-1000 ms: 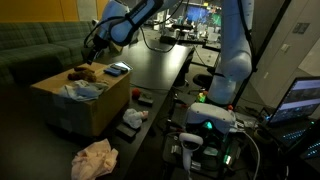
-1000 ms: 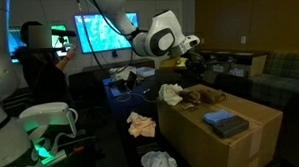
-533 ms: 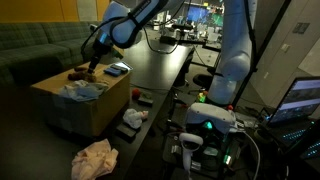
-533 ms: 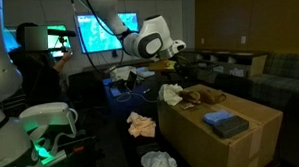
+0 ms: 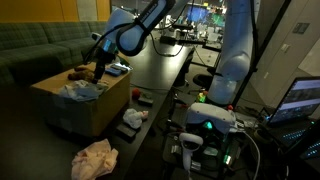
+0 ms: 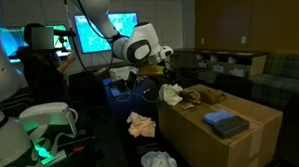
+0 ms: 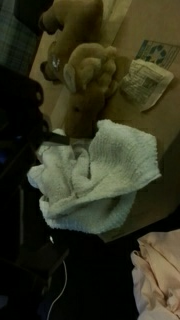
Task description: Place the turnip plushie on the table, then the duster on the box, then the left duster on the table, then the blue sponge on the box, then the white towel on the table, then the white cloth on the box, then the small brown object on the table, then the duster on the box, then the moose on the table, and finally, the peach shirt on the box
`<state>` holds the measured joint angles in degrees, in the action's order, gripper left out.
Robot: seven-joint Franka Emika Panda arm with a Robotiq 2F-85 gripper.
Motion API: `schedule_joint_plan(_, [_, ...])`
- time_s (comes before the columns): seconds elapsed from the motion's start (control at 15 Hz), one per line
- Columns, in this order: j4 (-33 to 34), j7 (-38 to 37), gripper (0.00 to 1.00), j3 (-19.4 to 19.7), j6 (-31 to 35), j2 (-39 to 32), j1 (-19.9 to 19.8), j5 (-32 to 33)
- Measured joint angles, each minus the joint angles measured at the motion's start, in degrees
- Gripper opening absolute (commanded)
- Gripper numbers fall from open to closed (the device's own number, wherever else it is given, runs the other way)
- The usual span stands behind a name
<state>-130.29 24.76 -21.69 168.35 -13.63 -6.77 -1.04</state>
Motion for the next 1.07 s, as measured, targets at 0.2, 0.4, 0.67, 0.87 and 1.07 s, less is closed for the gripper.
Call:
schedule_joint_plan(0.2, [-1.0, -0.2, 1.00, -0.4, 3.1, -0.1, 0.7, 0.0])
schedule_joint_plan(0.4, [-1.8, -0.7, 1.00, 0.5, 7.4, -0.7, 2.0, 1.2])
schedule_joint_plan(0.67, [-2.3, -1.0, 1.00, 2.6, 11.0, -2.4, 4.1, 2.8])
schedule_joint_plan(0.87, [-2.2, -0.9, 1.00, 2.6, 11.5, -3.9, 4.7, 2.8])
schedule_joint_plan(1.07, [-2.2, -0.9, 1.00, 2.7, 12.2, -5.0, 5.3, 3.0])
